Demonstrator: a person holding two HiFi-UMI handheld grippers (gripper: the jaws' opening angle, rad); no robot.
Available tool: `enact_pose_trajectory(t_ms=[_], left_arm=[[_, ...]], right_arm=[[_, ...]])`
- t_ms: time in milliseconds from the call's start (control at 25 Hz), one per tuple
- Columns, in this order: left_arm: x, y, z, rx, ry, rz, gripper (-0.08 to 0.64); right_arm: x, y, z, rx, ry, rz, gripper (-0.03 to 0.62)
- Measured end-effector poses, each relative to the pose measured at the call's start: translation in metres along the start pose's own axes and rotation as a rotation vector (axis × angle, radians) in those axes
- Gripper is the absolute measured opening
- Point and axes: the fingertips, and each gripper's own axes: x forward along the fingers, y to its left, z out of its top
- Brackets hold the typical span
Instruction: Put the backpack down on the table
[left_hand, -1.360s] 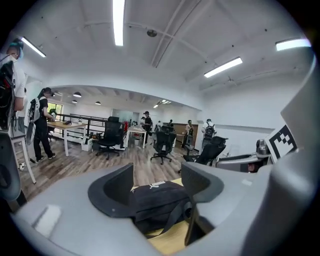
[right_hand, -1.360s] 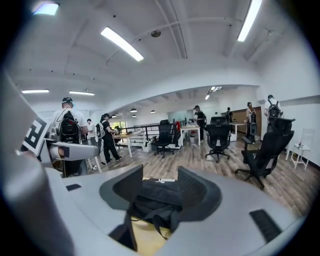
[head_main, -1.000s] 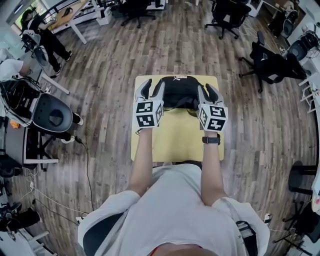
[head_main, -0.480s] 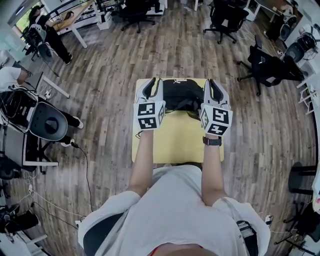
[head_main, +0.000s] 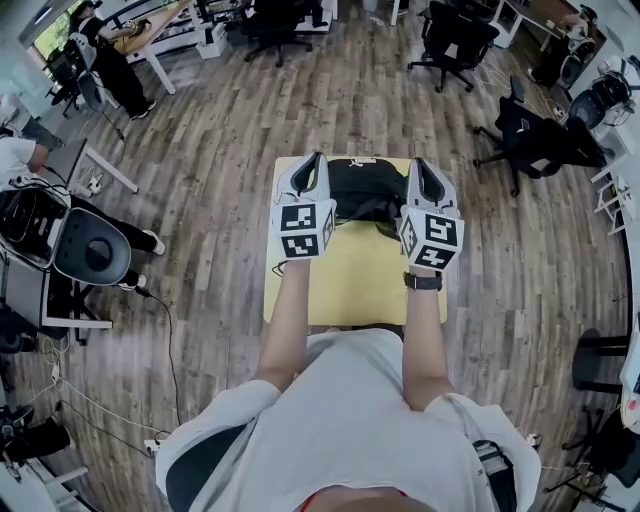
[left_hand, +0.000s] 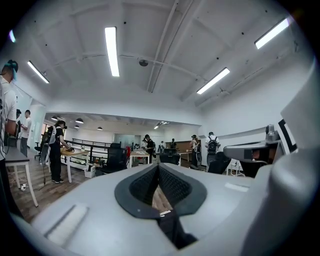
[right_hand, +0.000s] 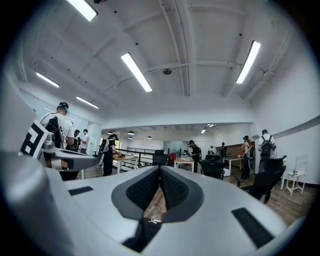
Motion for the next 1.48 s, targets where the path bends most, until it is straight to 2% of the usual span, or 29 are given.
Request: enact_pose_trajectory(t_ms=[1000,1480], left_arm=[[0.003,-0.011,-0.003,-0.005,0.023,-0.007,0.011],[0.008,0.002,-0.011,-0.019,0.041,-0.002,0.009]], right_arm=[[-0.003,-0.005,-0.009,0.004,0.041,-0.023,0.009],[0.007,0.003,-0.015,0.0,0.056,-0.014,0.009]])
